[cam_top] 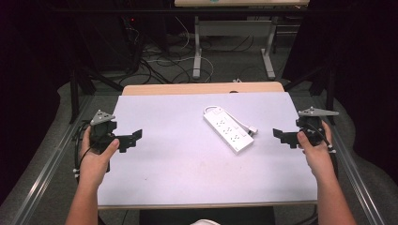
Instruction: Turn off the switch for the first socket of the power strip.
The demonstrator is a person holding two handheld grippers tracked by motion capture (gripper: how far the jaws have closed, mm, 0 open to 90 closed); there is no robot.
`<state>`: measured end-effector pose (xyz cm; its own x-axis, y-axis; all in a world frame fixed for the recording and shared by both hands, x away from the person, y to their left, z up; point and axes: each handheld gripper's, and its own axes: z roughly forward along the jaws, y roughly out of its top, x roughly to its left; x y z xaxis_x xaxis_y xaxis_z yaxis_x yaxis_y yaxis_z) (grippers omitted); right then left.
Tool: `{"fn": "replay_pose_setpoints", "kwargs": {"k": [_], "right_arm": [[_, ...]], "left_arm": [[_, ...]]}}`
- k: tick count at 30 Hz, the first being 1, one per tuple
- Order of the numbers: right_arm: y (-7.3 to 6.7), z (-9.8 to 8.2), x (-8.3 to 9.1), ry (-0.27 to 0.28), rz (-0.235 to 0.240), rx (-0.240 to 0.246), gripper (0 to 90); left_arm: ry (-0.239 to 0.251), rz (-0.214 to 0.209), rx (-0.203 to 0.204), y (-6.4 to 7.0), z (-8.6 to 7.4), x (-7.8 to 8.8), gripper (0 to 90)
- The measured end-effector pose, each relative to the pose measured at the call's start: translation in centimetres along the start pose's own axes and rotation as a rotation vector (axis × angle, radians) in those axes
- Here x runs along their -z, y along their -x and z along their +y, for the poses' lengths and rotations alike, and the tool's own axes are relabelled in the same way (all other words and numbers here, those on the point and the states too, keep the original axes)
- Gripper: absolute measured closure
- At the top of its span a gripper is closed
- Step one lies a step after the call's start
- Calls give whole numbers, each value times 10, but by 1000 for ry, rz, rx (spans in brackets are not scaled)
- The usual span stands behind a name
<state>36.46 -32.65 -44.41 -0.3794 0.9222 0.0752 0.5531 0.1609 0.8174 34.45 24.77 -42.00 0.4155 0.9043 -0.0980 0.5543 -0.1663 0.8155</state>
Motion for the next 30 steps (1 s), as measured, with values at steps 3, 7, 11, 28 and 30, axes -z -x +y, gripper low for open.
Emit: {"fn": "replay_pose_setpoints", "kwargs": {"k": [3,7,11,28,30], "right_arm": [[3,-2,-1,6,0,-12,0],[7,-5,-2,-1,-15,-16,0],[9,-7,-5,-10,-16,-20,0],[4,-10,-12,-21,-16,-8,0],[4,-10,-12,-19,-13,-9,0]], "left_arm": [[-2,-2,-1,1,-1,-3,3],[-6,-3,-7,1,-1,-3,2],[-5,-1,-3,-1,-1,0,2],[-7,-3,7,-3,-2,-4,3],[-10,-1,8,-3,-3,-4,2]]}}
